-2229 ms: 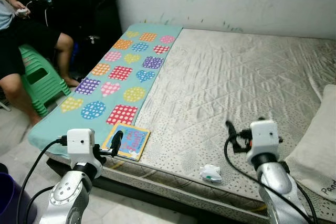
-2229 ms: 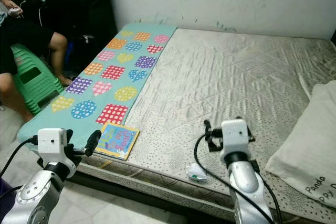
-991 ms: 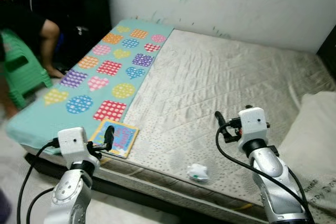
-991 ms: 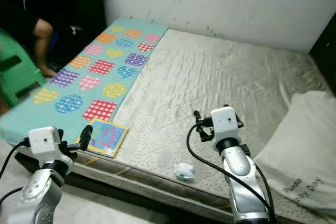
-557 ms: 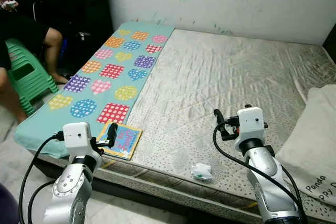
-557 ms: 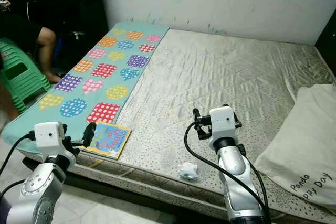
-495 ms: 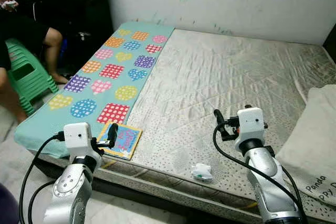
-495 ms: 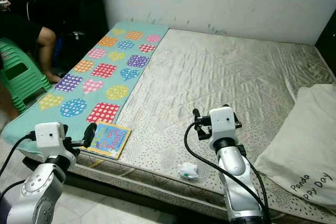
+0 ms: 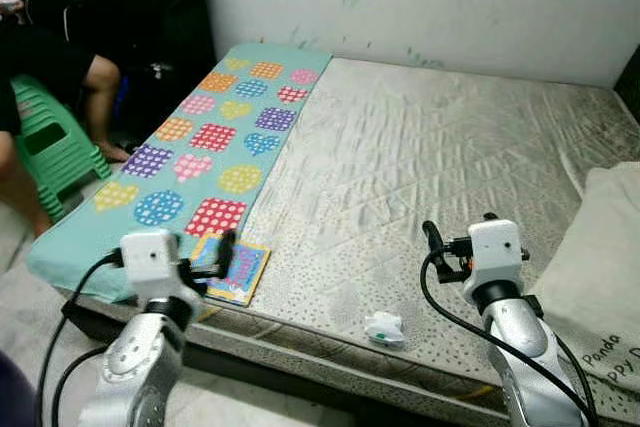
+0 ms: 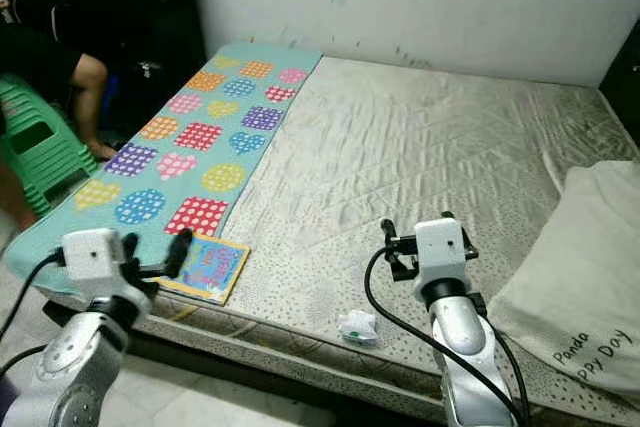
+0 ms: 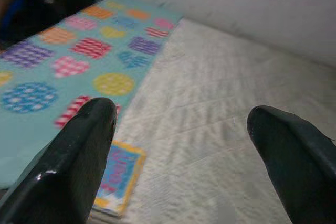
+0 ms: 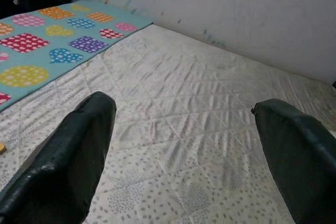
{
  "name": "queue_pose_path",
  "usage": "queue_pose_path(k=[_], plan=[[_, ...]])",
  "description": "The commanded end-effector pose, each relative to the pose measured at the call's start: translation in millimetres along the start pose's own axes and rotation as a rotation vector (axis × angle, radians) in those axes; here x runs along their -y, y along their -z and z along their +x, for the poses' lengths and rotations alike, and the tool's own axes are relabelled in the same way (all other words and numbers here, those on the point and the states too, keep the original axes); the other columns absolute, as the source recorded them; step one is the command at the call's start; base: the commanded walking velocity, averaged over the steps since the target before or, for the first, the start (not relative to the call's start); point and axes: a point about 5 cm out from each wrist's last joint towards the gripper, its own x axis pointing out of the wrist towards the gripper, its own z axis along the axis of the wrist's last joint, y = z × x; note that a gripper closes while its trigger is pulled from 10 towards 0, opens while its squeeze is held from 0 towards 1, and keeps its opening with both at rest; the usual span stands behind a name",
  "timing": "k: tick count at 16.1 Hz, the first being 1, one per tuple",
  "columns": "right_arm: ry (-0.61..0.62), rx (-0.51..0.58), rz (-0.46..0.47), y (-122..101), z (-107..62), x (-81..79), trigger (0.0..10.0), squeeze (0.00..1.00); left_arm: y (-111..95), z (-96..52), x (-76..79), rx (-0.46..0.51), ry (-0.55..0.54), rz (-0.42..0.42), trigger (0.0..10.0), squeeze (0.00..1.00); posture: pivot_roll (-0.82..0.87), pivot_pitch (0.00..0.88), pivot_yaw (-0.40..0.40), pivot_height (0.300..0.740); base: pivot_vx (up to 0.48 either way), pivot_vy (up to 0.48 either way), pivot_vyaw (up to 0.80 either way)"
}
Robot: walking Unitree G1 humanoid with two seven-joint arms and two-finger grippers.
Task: Clean up the room
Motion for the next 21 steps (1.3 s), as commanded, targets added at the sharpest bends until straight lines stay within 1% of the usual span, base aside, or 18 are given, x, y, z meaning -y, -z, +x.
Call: queue_pose_path(k=[1,2,3,4,6,8,9,12,16,21], plan=[[0.019,0.006,-0.001,-2,1.1,3.0,10.0,0.0,5,-3.5,6.1,-0.026,0.049,0.045,10.0,0.0,-0.16,0.0,0.018,0.74,0.0,0.0,0.0],[0.015,0.007,-0.001,-3,1.7,0.5,10.0,0.0,11,-7.1,4.2,-0.037,0.053,0.109,10.0,0.0,-0.16,0.0,0.018,0.74,0.0,0.0,0.0],[0.014,0.008,-0.001,-3,1.8,-0.1,10.0,0.0,13,-9.7,0.8,-0.044,0.038,0.112,10.0,0.0,-0.16,0.0,0.018,0.74,0.0,0.0,0.0],[0.015,0.009,0.0,-4,2.8,0.4,10.0,0.0,17,-14.7,-9.1,-0.053,0.007,0.125,10.0,0.0,-0.16,0.0,0.014,0.74,0.0,0.0,0.0],[0.015,0.008,-0.001,-4,2.3,1.5,10.0,0.0,16,-23.8,-28.5,-0.069,-0.021,0.167,10.0,0.0,-0.15,0.0,0.006,0.74,0.0,0.0,0.0],[0.01,0.005,-0.005,-3,2.4,2.5,10.0,0.0,11,-26.8,-40.5,-0.085,-0.034,0.184,10.0,0.0,-0.15,0.0,0.002,0.74,0.0,0.0,0.0],[0.007,0.006,-0.006,-4,3.0,2.5,10.0,0.0,8,-25.7,-42.7,-0.08,-0.037,0.196,10.0,0.0,-0.15,0.0,0.001,0.74,0.0,0.0,0.0],[0.004,0.013,-0.006,-6,3.9,1.3,10.0,0.0,8,-20.9,-38.6,-0.055,-0.042,0.177,10.0,0.0,-0.16,0.0,0.0,0.74,0.0,0.0,0.0],[0.009,0.016,-0.004,-7,2.9,2.7,10.0,0.0,11,-18.5,-32.3,-0.051,-0.044,0.145,10.0,0.0,-0.16,0.0,-0.004,0.74,0.0,0.0,0.0],[-0.005,0.011,-0.007,-6,0.3,0.5,10.0,0.0,13,-17.3,-31.1,-0.052,-0.05,0.131,10.0,0.0,-0.17,0.0,-0.006,0.74,0.0,0.0,0.0]])
